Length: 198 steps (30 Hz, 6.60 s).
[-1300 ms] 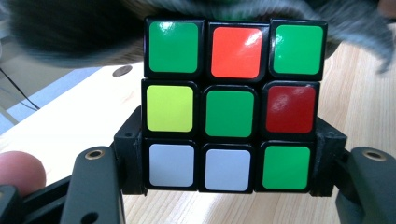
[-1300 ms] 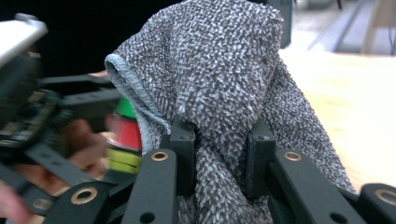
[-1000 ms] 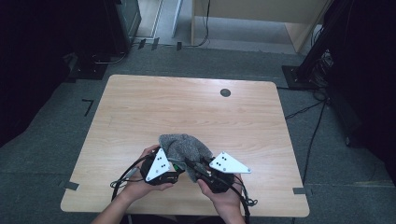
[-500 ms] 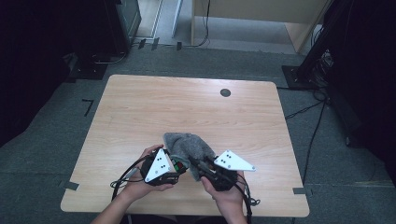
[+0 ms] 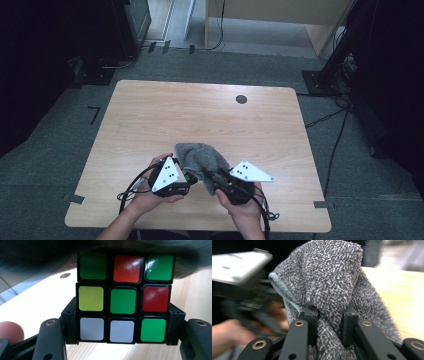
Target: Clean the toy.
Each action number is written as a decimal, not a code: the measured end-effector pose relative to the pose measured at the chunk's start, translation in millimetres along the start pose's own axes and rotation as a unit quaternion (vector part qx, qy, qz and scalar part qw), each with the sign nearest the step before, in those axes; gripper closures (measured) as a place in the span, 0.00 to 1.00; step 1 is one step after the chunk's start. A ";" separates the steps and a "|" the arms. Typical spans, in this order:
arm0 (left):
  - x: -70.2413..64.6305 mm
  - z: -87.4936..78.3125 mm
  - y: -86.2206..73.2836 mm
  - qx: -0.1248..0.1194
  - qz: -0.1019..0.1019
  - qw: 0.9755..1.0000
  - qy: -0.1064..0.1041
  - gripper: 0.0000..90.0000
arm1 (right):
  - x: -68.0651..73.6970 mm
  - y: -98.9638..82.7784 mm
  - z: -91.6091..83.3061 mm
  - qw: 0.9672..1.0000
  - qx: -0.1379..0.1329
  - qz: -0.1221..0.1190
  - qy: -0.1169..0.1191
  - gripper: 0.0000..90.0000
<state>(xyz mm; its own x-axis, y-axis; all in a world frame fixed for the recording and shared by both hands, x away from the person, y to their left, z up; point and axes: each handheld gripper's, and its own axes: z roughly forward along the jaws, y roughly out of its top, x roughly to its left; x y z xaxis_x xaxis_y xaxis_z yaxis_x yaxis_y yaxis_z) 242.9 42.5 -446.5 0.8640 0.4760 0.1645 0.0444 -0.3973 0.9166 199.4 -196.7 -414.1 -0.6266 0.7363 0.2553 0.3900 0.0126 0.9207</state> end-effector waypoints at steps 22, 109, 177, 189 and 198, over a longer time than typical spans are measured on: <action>31.8 -24.0 1.7 -0.072 -0.091 0.992 -0.055 0.38 | -12.4 -14.4 16.0 0.986 0.012 -0.169 0.000 0.82; 24.1 -18.9 1.2 -0.105 -0.120 0.987 -0.005 0.38 | -72.0 -45.2 12.6 0.983 0.056 0.008 -0.176 0.80; 33.8 -7.4 -8.2 -0.098 -0.247 0.964 0.012 0.38 | 1.9 -40.2 35.2 0.998 0.000 0.045 -0.053 0.26; 11.9 5.3 -0.4 -0.084 -0.249 0.965 -0.019 0.38 | 21.4 -42.0 42.4 0.999 -0.011 0.023 -0.032 0.25; 13.5 4.5 0.6 -0.091 -0.269 0.958 -0.035 0.38 | 22.8 -41.3 37.6 0.998 -0.035 -0.019 -0.045 0.38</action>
<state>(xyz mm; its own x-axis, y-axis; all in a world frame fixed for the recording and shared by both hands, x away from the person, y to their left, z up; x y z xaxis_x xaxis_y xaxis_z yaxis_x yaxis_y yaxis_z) 256.9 45.2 -445.4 0.7729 0.5163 -0.3689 0.4101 0.0373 0.9113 194.4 -155.0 -457.4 -0.5755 0.7940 0.1959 0.3181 -0.0034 0.9480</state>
